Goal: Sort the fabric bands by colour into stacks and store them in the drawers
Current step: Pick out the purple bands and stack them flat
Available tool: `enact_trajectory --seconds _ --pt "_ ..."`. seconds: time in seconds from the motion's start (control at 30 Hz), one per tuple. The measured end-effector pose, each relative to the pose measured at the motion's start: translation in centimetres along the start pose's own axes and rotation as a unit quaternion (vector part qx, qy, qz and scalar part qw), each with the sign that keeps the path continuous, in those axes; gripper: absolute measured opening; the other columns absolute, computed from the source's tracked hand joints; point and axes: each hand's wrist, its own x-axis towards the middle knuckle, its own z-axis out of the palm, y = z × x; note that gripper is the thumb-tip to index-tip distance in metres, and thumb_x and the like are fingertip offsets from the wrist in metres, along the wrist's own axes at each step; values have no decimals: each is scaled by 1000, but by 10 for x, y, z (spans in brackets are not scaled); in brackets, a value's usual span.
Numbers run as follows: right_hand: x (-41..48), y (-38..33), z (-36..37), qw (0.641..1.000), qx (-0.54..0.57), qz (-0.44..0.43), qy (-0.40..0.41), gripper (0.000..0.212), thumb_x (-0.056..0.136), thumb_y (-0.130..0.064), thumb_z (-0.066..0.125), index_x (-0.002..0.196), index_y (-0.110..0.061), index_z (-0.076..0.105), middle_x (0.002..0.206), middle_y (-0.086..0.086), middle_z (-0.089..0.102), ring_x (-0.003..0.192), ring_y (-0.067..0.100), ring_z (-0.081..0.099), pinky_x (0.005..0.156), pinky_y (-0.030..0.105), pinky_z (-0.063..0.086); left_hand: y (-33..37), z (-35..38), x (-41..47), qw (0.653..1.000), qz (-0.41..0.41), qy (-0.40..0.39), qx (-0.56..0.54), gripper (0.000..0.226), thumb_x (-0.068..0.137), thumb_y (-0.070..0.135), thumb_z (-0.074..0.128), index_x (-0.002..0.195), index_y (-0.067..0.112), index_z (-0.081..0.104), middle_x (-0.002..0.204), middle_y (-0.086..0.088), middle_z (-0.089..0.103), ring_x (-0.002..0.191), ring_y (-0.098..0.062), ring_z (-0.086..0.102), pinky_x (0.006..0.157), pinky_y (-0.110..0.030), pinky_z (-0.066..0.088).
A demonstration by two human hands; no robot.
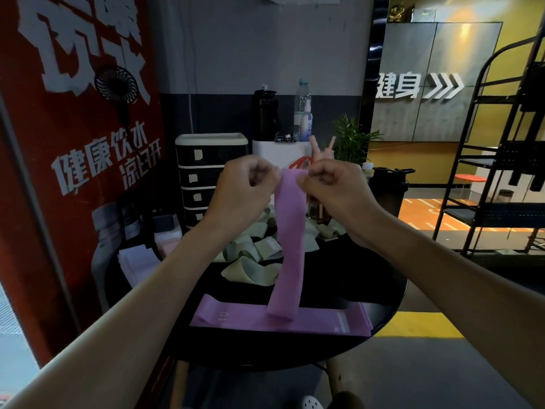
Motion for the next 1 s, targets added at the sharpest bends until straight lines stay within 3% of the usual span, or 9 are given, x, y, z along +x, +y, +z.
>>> enact_trajectory --seconds 0.1,0.23,0.37,0.43,0.57,0.7,0.83,0.93,1.0 --pt "-2 -1 5 999 33 5 -18 9 90 -7 65 91 1 71 75 5 67 61 4 62 61 18 52 5 1 -5 995 -53 -63 -64 30 102 26 52 94 8 75 84 -6 74 74 -16 71 66 -29 56" --pt "-6 -2 6 995 28 -4 -98 27 88 7 55 103 -5 74 93 10 72 85 16 65 73 23 52 1 1 -5 994 -57 -45 -88 19 95 27 64 100 12 76 90 -8 76 89 -26 72 85 -50 59" --pt "-6 0 6 999 22 11 -38 30 87 14 49 104 -1 69 89 7 69 76 10 64 70 26 52 -6 -1 -6 992 -78 -21 -94 16 97 10 60 103 6 75 91 -13 76 89 -31 72 85 -55 57" --pt "-3 1 4 999 34 15 -8 25 89 7 57 112 -3 63 85 4 65 74 7 62 75 23 53 -7 -3 -6 991 -89 -15 -103 16 97 9 60 101 7 75 90 -12 76 89 -29 72 88 -53 57" --pt "4 -4 4 998 36 43 -42 37 88 -12 69 123 -8 57 88 -3 71 80 1 66 78 18 53 -4 -5 -5 989 -87 -30 -119 15 97 12 61 99 13 75 91 -7 77 91 -23 73 89 -43 58" --pt "8 -10 9 998 -22 20 -56 10 88 -7 68 97 -4 68 79 4 69 70 6 62 72 21 53 -5 -4 -6 986 -86 -29 -143 11 95 15 64 103 12 71 93 -10 76 88 -23 72 83 -43 58" --pt "14 -13 12 999 -15 40 -25 7 93 -8 61 87 -6 62 61 1 65 51 6 54 53 19 44 -19 11 -24 968 -138 -81 -192 37 84 6 75 119 9 62 102 -5 76 91 -17 73 78 -31 60" --pt "19 -12 10 999 -11 42 14 11 94 -7 59 84 -11 58 68 24 64 57 20 53 56 29 43 -36 26 -46 960 -178 -113 -184 22 85 -5 71 106 -2 69 88 -7 74 73 -12 70 62 -22 54" --pt "21 -8 4 998 -21 45 44 11 92 -4 59 86 -13 56 85 35 64 65 32 58 60 48 51 -48 29 -59 942 -223 -143 -208 15 88 -3 67 102 1 71 84 -10 74 74 -20 70 65 -29 56"
